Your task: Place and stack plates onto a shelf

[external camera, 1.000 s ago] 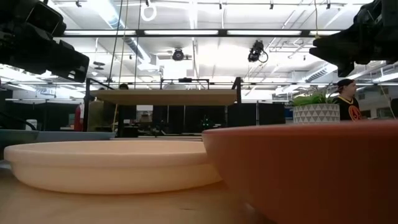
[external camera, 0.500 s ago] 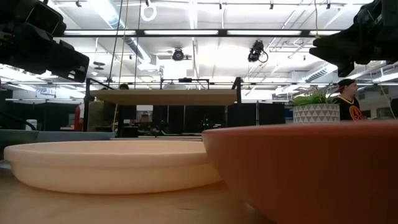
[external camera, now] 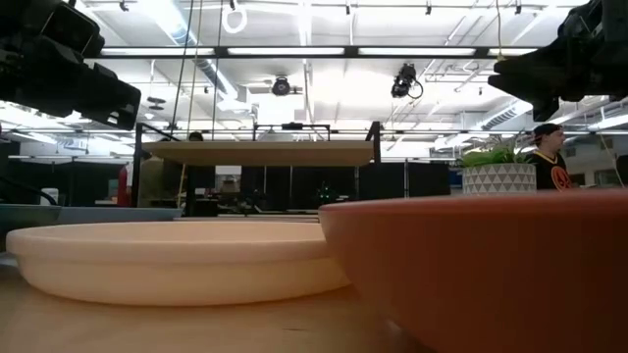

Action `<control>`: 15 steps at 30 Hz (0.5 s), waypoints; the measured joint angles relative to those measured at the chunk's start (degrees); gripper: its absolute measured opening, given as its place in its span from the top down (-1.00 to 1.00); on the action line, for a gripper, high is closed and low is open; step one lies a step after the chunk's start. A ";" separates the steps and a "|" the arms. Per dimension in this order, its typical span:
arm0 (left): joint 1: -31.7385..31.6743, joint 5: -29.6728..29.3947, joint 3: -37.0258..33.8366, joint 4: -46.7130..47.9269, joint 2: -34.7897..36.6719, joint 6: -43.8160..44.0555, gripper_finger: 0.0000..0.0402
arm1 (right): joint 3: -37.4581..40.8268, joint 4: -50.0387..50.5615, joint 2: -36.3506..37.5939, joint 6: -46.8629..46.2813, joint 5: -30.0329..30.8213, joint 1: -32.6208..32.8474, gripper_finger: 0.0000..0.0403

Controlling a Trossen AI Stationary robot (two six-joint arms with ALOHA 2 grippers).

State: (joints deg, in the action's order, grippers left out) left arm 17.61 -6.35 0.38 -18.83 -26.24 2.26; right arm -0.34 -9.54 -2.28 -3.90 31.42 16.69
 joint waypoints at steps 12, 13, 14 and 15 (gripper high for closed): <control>0.00 -0.01 0.01 -7.68 0.00 6.38 0.62 | -0.01 0.01 -0.01 -0.01 0.00 -0.01 0.28; 0.00 0.00 0.01 -9.28 0.00 8.20 0.62 | -0.01 0.02 -0.02 -0.02 0.00 -0.02 0.28; 0.00 0.00 0.02 -10.80 0.00 9.27 0.62 | -0.01 0.01 0.00 -0.01 0.00 -0.02 0.28; 0.00 0.00 0.00 -11.95 0.00 9.44 0.62 | -0.02 0.02 -0.01 -0.01 0.00 -0.02 0.28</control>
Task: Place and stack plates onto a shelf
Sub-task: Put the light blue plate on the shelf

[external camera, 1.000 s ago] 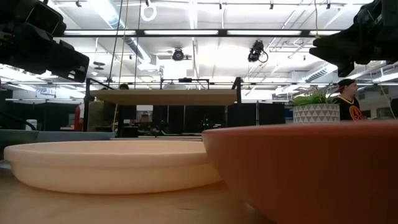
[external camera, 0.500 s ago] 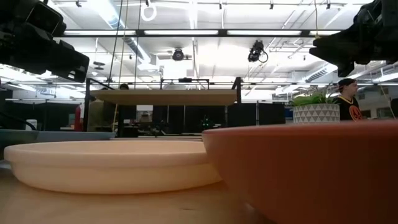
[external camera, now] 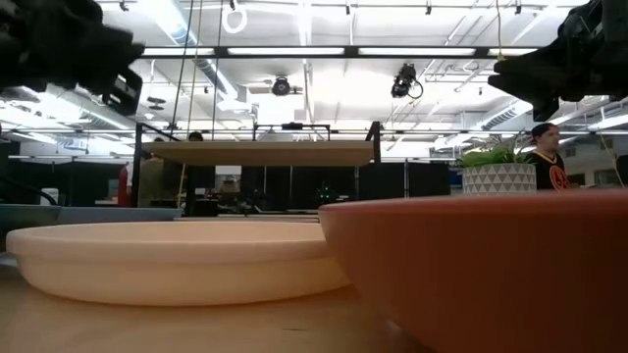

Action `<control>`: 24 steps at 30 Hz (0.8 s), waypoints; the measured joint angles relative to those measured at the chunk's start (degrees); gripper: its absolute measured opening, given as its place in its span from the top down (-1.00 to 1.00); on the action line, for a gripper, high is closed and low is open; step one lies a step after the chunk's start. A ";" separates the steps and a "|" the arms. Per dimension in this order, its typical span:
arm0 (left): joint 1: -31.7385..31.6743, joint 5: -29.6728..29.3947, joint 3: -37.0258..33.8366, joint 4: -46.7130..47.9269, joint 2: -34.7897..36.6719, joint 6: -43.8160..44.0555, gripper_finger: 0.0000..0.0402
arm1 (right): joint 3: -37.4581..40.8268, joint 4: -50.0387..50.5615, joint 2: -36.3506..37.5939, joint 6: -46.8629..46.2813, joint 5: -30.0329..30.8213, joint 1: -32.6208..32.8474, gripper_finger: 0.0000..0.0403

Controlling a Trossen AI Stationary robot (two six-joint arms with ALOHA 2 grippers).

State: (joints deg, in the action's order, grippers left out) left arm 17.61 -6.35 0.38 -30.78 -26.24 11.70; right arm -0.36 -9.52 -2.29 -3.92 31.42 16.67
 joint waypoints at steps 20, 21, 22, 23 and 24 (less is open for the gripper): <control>-0.02 -0.02 0.02 -2.91 0.00 -4.61 0.62 | 0.02 -0.02 -0.01 0.01 0.00 0.00 0.28; -0.02 -0.02 0.00 -2.91 0.00 -4.17 0.62 | 0.02 -0.02 0.01 0.01 0.00 0.00 0.28; -0.02 -0.02 0.01 -2.91 0.00 -3.54 0.62 | 0.00 -0.02 0.00 0.01 -0.02 0.02 0.28; -0.02 -0.01 0.01 -2.90 0.00 -3.39 0.62 | 0.01 -0.15 -0.01 -0.02 -0.01 0.01 0.28; -0.02 0.00 0.00 -2.89 0.00 -3.35 0.62 | 0.02 -0.78 -0.01 -0.32 -0.02 0.00 0.28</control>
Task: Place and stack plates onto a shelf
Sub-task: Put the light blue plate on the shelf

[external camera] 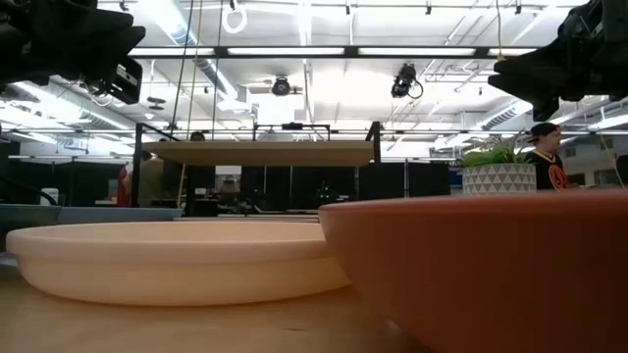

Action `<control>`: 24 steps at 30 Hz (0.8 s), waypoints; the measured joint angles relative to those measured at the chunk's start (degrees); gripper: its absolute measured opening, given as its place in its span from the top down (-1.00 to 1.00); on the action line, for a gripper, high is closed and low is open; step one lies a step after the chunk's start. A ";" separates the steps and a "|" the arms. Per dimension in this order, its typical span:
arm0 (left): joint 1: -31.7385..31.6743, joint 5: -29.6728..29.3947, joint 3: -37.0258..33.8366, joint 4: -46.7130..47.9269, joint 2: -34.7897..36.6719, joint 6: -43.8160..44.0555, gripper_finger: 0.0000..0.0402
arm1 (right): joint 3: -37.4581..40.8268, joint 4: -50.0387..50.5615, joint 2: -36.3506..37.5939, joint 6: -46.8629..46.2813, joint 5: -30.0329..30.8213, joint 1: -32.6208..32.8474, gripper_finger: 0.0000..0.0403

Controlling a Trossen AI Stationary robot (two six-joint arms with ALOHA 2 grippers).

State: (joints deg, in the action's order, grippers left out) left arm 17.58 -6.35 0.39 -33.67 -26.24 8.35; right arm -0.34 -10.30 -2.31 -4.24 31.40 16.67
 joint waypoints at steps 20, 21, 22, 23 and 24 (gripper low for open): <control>0.04 6.59 8.32 -7.28 -0.07 -2.66 0.62 | 0.00 -11.92 -0.04 -9.70 -1.56 0.02 0.28; 0.04 6.39 9.51 -5.86 -0.04 -2.99 0.62 | -0.01 -13.04 -0.04 -10.44 -2.06 0.02 0.28; 0.04 5.90 11.10 -3.26 -0.04 -3.04 0.62 | -0.10 -14.07 -0.04 -10.84 -2.76 0.02 0.28; 0.00 5.30 13.06 0.49 -0.05 -3.07 0.62 | -0.55 -14.08 -0.04 -10.91 -3.58 0.02 0.28; 0.00 4.66 15.08 4.73 -0.07 -3.12 0.62 | -1.13 -13.98 -0.04 -10.74 -4.38 0.02 0.28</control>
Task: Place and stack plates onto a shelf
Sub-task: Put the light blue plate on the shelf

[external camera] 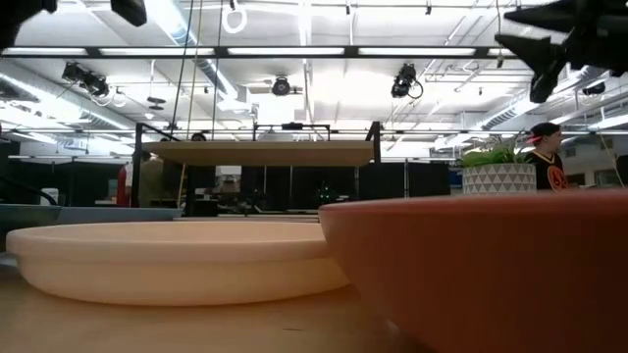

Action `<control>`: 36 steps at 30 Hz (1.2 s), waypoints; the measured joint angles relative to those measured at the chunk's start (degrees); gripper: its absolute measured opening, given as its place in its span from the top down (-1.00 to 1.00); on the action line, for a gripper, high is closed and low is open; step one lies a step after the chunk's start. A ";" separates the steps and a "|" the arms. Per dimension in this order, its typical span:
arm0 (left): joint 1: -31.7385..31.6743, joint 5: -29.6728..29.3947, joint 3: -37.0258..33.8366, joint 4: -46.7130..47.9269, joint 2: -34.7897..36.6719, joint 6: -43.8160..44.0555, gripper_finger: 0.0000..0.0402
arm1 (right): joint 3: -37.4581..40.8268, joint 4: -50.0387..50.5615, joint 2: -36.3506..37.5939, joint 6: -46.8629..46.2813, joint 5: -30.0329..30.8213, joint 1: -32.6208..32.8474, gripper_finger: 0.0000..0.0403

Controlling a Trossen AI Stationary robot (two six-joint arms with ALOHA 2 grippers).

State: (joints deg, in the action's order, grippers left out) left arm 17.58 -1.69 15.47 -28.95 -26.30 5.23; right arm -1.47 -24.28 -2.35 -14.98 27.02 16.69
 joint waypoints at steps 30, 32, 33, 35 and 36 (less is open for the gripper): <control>0.00 5.33 9.59 22.31 -5.20 3.30 0.62 | -26.00 10.49 -40.50 1.92 -2.59 0.00 0.28; 0.00 8.27 9.59 23.91 -5.20 3.92 0.62 | -28.87 14.07 -43.89 1.82 -2.66 0.00 0.28; 0.00 9.57 9.59 24.68 -5.20 4.39 0.62 | -30.14 15.47 -45.56 1.62 -2.68 0.00 0.28; 0.04 10.94 9.59 25.50 -5.20 4.66 0.62 | -32.53 17.87 -48.80 1.52 -2.68 0.00 0.28; 0.04 10.99 9.59 25.98 -5.18 4.68 0.62 | -33.59 18.69 -50.22 1.48 -2.71 0.00 0.28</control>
State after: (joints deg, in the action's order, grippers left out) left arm 17.63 9.30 25.06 -2.96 -31.48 9.91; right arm -35.06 -5.59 -52.57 -13.50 24.32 16.69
